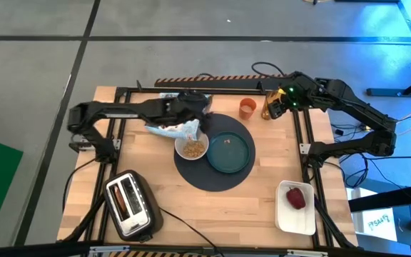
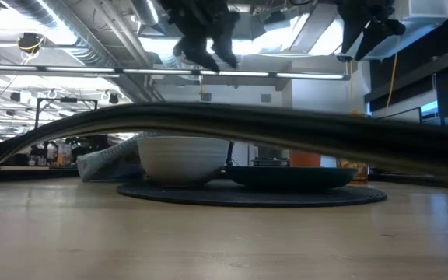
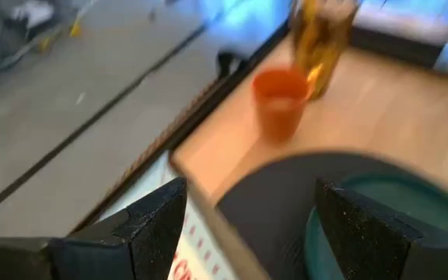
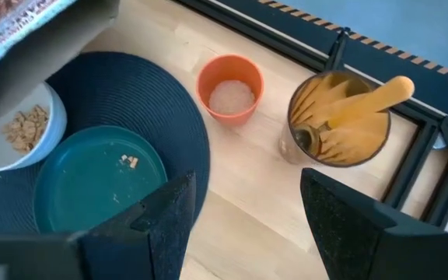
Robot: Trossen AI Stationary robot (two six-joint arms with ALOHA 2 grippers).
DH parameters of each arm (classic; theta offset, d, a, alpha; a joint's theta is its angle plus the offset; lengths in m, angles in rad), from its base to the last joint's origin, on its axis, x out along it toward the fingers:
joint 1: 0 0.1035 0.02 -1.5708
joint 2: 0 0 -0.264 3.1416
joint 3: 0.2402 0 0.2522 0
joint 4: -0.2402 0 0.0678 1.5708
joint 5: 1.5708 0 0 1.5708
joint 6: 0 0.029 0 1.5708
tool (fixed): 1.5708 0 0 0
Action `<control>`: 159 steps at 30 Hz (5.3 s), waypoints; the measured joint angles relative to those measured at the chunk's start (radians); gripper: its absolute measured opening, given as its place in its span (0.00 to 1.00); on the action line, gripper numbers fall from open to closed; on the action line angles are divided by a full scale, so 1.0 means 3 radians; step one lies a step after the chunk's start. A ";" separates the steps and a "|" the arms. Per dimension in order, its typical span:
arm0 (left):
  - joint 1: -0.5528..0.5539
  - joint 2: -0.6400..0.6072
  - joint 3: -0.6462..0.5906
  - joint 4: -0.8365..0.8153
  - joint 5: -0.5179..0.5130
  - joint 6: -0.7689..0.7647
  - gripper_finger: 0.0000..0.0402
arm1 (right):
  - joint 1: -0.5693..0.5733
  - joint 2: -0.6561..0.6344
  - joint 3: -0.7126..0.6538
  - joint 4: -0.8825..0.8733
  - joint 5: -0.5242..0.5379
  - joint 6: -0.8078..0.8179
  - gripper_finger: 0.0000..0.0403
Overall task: Arrange a breakfast setting
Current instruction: Adjust the blue cereal box on the table
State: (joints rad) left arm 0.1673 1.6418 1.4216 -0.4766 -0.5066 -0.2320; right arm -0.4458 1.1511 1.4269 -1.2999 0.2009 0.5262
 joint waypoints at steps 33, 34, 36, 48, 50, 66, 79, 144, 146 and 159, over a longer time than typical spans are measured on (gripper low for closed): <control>0.0119 0.0638 0.0598 -0.0893 0.0116 -0.0245 0.36 | 0.0000 -0.0005 0.0000 -0.0305 0.0354 -0.0334 0.56; 0.0117 0.0638 0.0670 -0.0889 0.0199 -0.0033 0.36 | 0.0000 -0.0005 0.0000 -0.0290 0.0355 -0.0359 0.56; 0.0142 0.0627 0.0766 -0.0816 0.0460 0.0469 0.35 | 0.0000 -0.0005 0.0000 -0.0267 0.0356 -0.0380 0.56; 0.0711 0.0431 0.0790 -0.1299 0.1613 0.0732 0.19 | 0.0000 -0.0012 -0.0350 0.0909 -0.0215 -0.0320 0.56; 0.0781 0.0210 0.0792 -0.1317 0.1581 0.0717 0.17 | 0.0000 0.0007 -0.0646 0.1532 -0.0559 -0.0194 0.56; 0.1167 -0.1110 0.0795 -0.1256 0.1216 0.0717 0.10 | 0.0327 0.1612 -0.1318 0.4897 -0.1256 0.1651 0.56; 0.1264 -0.1172 0.0795 -0.1437 0.1119 0.1095 0.10 | 0.0232 0.2394 -0.0652 0.4933 -0.1335 0.1727 0.36; 0.0729 -0.1169 -0.0204 -0.0476 0.1130 0.1749 0.59 | 0.0426 0.2845 0.2703 0.1481 -0.1056 -0.3765 0.00; 0.0729 -0.1082 -0.0204 -0.0481 0.1044 0.1740 0.56 | 0.0475 0.2899 0.2704 0.1472 -0.1052 -0.3784 0.00; 0.0795 -0.0933 -0.0202 -0.0963 0.1042 0.1564 0.20 | 0.0525 0.2979 0.2701 0.1473 -0.0813 -0.3695 0.01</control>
State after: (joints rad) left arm 0.4058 1.3621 1.3609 -0.7654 -0.1939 0.2373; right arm -0.2882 2.0449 2.2372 -0.8579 -0.0430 -0.5823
